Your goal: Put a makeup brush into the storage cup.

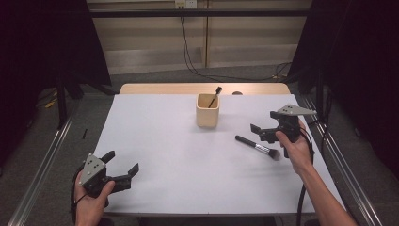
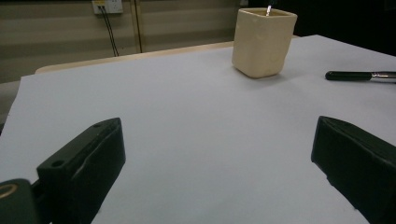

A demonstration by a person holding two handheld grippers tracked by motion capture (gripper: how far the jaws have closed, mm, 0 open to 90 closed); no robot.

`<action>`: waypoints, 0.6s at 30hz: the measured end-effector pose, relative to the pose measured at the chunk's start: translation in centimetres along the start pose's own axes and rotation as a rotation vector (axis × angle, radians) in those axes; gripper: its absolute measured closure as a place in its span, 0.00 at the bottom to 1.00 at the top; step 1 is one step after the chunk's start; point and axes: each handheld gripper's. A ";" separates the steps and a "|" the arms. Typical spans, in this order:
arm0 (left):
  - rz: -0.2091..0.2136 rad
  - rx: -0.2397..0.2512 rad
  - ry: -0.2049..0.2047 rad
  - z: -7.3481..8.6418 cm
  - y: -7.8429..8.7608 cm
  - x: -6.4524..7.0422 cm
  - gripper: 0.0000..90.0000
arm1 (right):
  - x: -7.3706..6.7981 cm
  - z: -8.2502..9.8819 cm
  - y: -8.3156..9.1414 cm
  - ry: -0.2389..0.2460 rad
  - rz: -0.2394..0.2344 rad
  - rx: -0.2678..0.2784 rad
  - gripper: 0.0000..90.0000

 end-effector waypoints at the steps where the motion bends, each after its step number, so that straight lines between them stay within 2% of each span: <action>1: 0.000 0.001 -0.001 0.0 0.0 0.0 0.03 | -0.1 -0.1 -0.2 -0.004 -0.006 -0.016 0.01; 8: 0.003 0.001 -0.001 0.0 -0.1 0.0 0.03 | -0.1 -0.1 -0.8 0.035 0.006 -0.132 0.01; 10: 0.005 -0.004 -0.008 0.0 -0.1 0.0 0.03 | -0.1 -0.1 -1.0 0.035 -0.016 -0.181 0.01; 16: 0.008 -0.008 -0.008 0.1 -0.1 0.0 0.03 | 0.1 -0.5 -1.5 0.032 -0.020 -0.281 0.02; 18: 0.006 -0.008 -0.005 0.1 -0.1 -0.1 0.03 | 0.2 -0.6 -1.6 0.057 -0.024 -0.310 0.04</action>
Point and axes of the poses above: each handheld gripper's, and its own axes: y roughly backward along the jaws, z roughly out of its underside, x roughly to its right, and after that the axes turned 13 degrees about -y, right-handed
